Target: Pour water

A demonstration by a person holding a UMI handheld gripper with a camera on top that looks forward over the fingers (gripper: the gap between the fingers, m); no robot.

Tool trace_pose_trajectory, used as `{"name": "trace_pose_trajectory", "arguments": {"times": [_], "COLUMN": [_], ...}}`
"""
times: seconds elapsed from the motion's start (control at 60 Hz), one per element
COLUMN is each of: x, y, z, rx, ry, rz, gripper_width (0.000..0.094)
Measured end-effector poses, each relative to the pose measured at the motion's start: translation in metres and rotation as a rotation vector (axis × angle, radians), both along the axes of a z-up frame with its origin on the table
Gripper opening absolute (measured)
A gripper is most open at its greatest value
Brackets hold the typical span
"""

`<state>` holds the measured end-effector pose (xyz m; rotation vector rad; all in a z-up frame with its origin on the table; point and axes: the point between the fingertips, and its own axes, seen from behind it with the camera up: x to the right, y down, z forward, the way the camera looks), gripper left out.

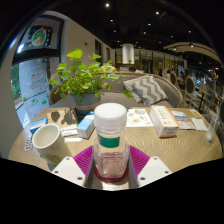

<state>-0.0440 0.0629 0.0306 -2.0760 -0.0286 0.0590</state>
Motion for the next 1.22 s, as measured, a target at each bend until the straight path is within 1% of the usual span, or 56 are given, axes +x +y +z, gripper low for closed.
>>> {"name": "trace_pose_trajectory", "arguments": {"times": [0.033, 0.05, 0.083, 0.1, 0.133, 0.15, 0.2, 0.317, 0.45, 0.633, 0.767, 0.967, 1.083, 1.217], "x": [0.001, 0.001, 0.000, 0.000, 0.002, 0.003, 0.005, 0.008, 0.003, -0.011, -0.017, -0.024, -0.020, -0.021], "y": [-0.002, -0.004, -0.007, -0.010, -0.014, -0.018, -0.029, -0.065, -0.125, -0.211, -0.254, -0.285, -0.294, -0.299], "z": [-0.004, -0.005, -0.005, -0.003, -0.001, 0.001, 0.011, 0.040, 0.085, 0.141, 0.168, 0.186, 0.187, 0.185], "rx": [-0.030, -0.043, -0.058, -0.065, -0.081, -0.085, -0.088, -0.104, -0.128, -0.125, -0.113, -0.096, -0.103, -0.113], "ry": [0.001, 0.004, 0.021, 0.030, 0.039, 0.041, 0.038, 0.014, -0.015, -0.036, -0.046, -0.059, -0.067, -0.092], "rz": [-0.007, -0.010, -0.015, -0.017, -0.022, -0.026, -0.038, -0.052, -0.066, -0.082, -0.091, -0.095, -0.119, -0.107], "gripper_width": [0.0613, 0.0673, 0.0828, 0.0873, 0.0826, 0.0825, 0.0867, 0.0855, 0.0856, 0.0858, 0.0857, 0.0857, 0.0858, 0.0854]}}
